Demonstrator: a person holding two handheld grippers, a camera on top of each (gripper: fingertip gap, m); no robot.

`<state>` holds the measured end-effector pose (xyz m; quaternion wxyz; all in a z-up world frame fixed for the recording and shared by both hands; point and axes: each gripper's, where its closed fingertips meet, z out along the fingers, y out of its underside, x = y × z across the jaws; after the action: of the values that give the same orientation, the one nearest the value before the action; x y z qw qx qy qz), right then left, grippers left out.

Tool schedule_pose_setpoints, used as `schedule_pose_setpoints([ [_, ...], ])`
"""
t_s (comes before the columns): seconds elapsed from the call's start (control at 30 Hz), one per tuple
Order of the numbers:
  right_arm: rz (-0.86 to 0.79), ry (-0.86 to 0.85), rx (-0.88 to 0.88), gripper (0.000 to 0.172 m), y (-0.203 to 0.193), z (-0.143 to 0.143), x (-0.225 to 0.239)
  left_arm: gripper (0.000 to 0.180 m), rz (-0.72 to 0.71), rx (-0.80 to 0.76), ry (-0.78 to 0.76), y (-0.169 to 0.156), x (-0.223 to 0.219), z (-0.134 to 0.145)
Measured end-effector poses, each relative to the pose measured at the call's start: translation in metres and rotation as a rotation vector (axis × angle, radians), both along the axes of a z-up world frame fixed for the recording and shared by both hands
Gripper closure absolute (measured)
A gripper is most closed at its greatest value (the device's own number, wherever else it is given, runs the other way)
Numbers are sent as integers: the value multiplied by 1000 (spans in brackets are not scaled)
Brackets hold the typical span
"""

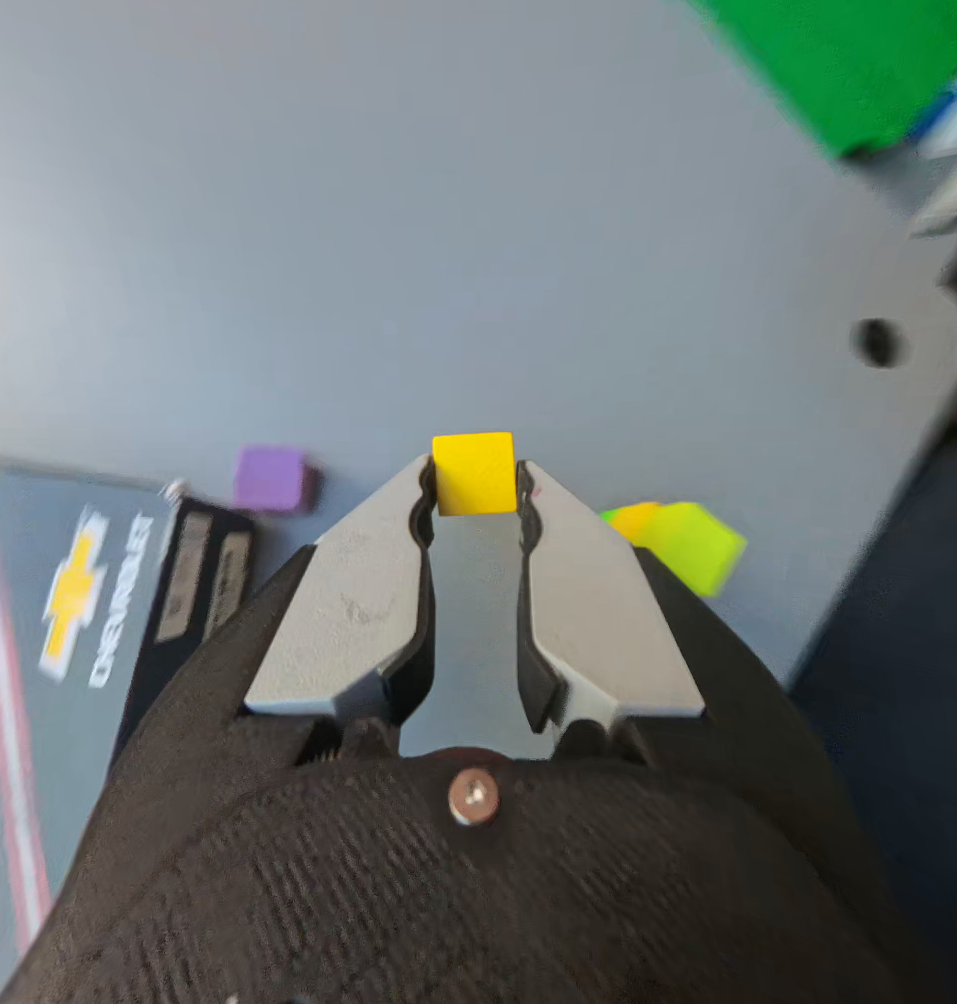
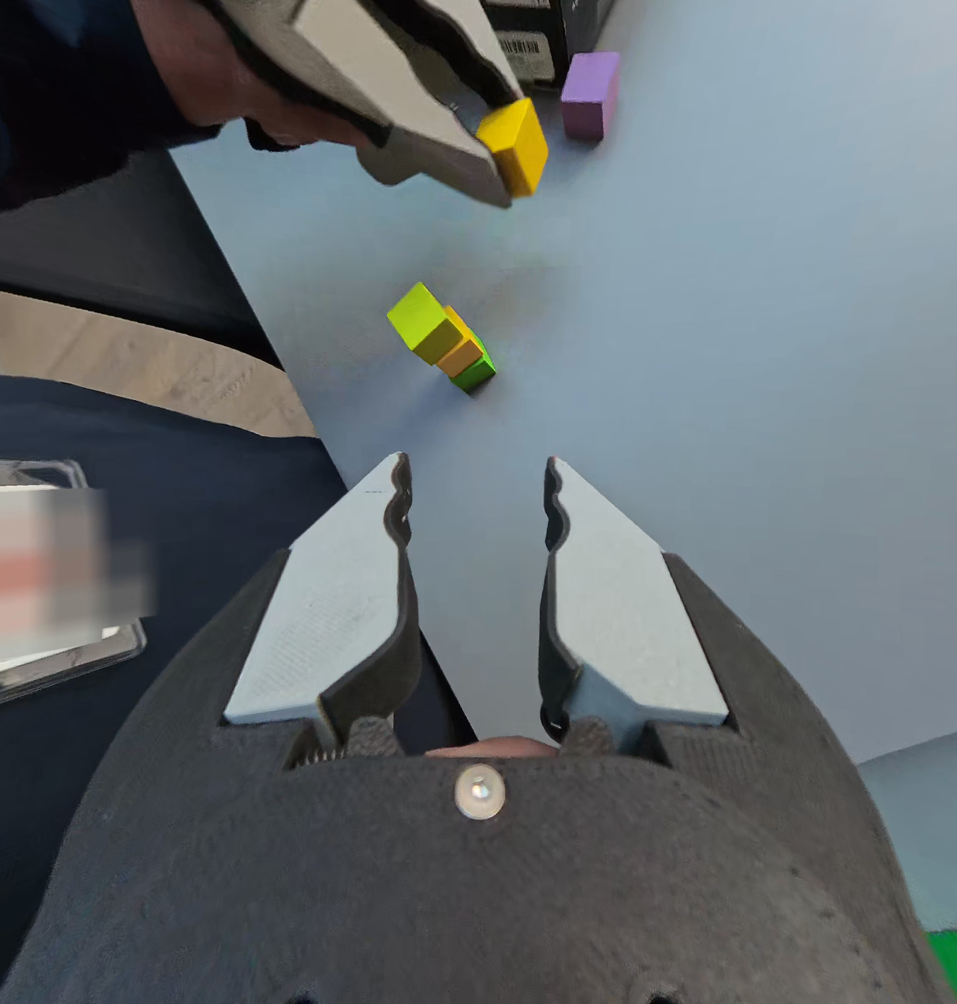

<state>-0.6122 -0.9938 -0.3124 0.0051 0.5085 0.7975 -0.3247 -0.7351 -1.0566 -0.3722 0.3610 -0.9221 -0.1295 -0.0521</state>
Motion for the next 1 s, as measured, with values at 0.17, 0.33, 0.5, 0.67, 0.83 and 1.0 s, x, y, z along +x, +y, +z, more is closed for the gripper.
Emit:
schedule_pose_setpoints([
  [0.17, 62, 34, -265, 130, -26, 46, -11, 154, -358, 283, 130, 13, 65, 107],
  [0.33, 68, -5, -573, 123, -55, 93, -30, 154, -388, 379, 333, 21, 81, 156],
  [0.5, -3, -61, -709, 136, -66, 108, -44, 154, -309, 329, 538, 24, 75, 157],
  [0.67, -59, -90, -687, 147, -69, 96, -49, 149, -235, 280, 590, 19, 78, 149],
  [0.83, 8, 6, -360, 147, -64, 60, -46, 131, -163, 313, 297, -18, 85, 125],
  [1.0, 235, 78, 64, 147, -73, 11, -35, 125, -19, 107, 13, -72, 64, 55],
])
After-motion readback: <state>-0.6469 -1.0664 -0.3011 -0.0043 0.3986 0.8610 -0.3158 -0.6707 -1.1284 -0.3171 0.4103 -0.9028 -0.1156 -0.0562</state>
